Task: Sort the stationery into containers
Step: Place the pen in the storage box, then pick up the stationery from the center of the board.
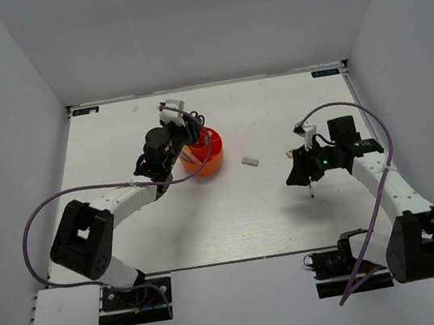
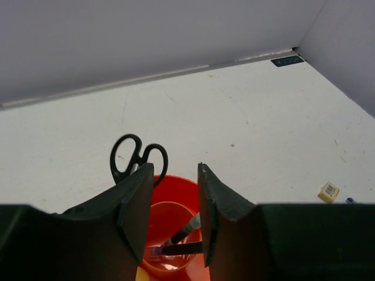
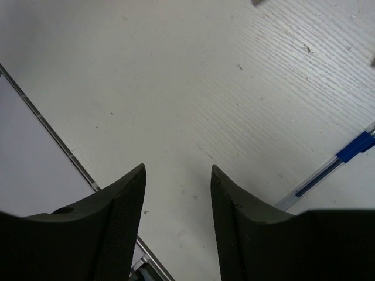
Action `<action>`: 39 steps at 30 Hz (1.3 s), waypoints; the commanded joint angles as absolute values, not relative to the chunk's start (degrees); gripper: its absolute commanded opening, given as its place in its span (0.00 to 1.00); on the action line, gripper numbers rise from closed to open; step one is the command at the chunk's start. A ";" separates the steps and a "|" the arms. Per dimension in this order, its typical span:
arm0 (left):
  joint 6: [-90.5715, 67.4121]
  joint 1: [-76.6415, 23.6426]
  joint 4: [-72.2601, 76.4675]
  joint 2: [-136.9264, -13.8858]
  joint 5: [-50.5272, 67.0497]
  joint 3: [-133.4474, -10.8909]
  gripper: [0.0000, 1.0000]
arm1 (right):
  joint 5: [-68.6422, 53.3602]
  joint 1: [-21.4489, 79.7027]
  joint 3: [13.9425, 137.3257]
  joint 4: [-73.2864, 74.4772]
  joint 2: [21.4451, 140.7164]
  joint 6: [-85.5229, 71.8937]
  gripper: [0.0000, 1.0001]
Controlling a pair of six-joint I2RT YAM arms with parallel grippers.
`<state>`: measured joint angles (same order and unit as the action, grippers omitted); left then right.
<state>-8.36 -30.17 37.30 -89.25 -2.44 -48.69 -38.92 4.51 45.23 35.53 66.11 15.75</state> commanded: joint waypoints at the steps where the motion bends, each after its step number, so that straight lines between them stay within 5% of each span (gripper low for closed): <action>1: -6.94 -30.32 33.58 -82.10 -2.02 -50.71 0.44 | -40.68 4.83 46.50 32.71 66.71 19.24 0.50; 4: -6.06 -31.37 25.17 -75.00 -1.06 -51.06 0.09 | -46.29 5.01 45.88 28.05 68.55 28.10 0.34; 7: -9.57 -32.26 3.92 -67.34 1.56 -54.65 0.08 | -48.78 5.89 46.66 22.77 74.69 36.81 0.32; 9: -12.03 -32.43 -14.68 -63.82 3.42 -56.68 0.50 | -48.00 7.12 52.26 24.07 80.73 41.56 0.48; 11: -13.53 -32.78 -25.94 -60.65 5.36 -56.52 0.73 | -45.89 9.22 57.45 27.15 89.34 45.96 0.53; 14: -15.82 -32.52 -39.78 -56.88 4.31 -53.45 0.84 | -39.65 12.03 62.47 24.54 96.04 47.11 0.66; 19: -15.29 -32.00 -44.91 -49.23 2.11 -39.58 0.90 | -29.10 15.73 67.58 21.35 102.90 42.37 0.72; 32: -14.15 -28.48 -44.82 -45.62 5.01 -35.25 0.92 | -21.97 22.94 75.85 23.20 113.37 36.65 0.78; 37: -13.98 -28.48 -44.47 -44.12 4.22 -35.15 0.92 | -21.54 24.17 74.53 23.64 113.64 37.09 0.73; 39: -14.06 -28.39 -44.65 -44.03 4.22 -35.07 0.92 | -20.66 24.69 74.36 23.99 113.82 37.70 0.63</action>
<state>-14.44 -28.71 -44.75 -45.10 3.88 -35.24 -22.06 23.92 74.63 22.46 112.62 37.74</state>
